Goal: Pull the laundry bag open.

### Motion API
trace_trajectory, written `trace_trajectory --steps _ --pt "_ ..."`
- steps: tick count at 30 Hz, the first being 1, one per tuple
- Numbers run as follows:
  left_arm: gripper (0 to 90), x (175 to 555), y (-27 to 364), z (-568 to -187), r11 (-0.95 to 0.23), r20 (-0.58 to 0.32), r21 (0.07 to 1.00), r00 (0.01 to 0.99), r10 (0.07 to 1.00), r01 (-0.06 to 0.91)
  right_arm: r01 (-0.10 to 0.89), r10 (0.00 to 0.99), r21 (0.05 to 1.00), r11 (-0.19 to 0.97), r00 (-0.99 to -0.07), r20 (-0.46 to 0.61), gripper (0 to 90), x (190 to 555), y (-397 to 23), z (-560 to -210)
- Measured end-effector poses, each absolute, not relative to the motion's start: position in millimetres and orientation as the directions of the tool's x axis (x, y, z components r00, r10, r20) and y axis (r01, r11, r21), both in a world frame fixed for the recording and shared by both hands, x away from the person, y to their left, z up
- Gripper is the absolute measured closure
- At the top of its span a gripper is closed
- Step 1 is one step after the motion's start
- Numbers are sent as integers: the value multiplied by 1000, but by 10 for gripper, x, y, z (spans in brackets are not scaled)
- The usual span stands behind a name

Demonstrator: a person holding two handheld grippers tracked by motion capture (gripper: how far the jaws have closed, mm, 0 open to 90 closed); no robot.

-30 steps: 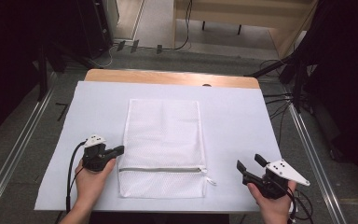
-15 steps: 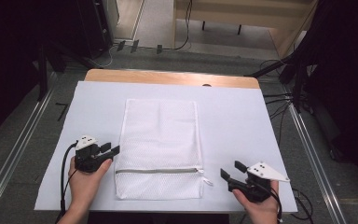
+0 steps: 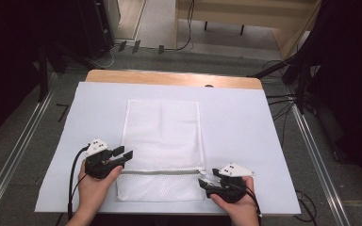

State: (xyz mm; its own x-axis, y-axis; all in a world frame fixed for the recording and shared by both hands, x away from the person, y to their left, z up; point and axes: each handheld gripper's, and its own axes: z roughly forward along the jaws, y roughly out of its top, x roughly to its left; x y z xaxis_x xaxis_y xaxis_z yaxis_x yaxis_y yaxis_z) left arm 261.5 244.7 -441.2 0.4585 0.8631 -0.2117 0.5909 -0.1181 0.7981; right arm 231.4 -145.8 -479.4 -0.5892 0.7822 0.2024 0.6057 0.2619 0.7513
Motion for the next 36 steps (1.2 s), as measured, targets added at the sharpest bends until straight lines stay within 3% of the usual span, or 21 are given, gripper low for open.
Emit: trace_trajectory --steps 20,23,30,36 --pt "598 2544 1881 -4429 -216 -247 785 614 750 581 541 785 761 358 -616 69 365 2264 -1247 -4867" --pt "598 2539 1771 -4430 -235 -250 781 634 732 579 526 792 765 371 -610 36 413 2246 -1226 -4872" --pt "597 2516 1359 -4461 -302 -260 767 705 660 566 506 788 780 369 -615 26 735 2195 -1162 -4867" --pt "633 2483 1078 -4472 -321 -280 763 735 618 561 501 787 786 363 -616 29 844 2179 -1139 -4844"
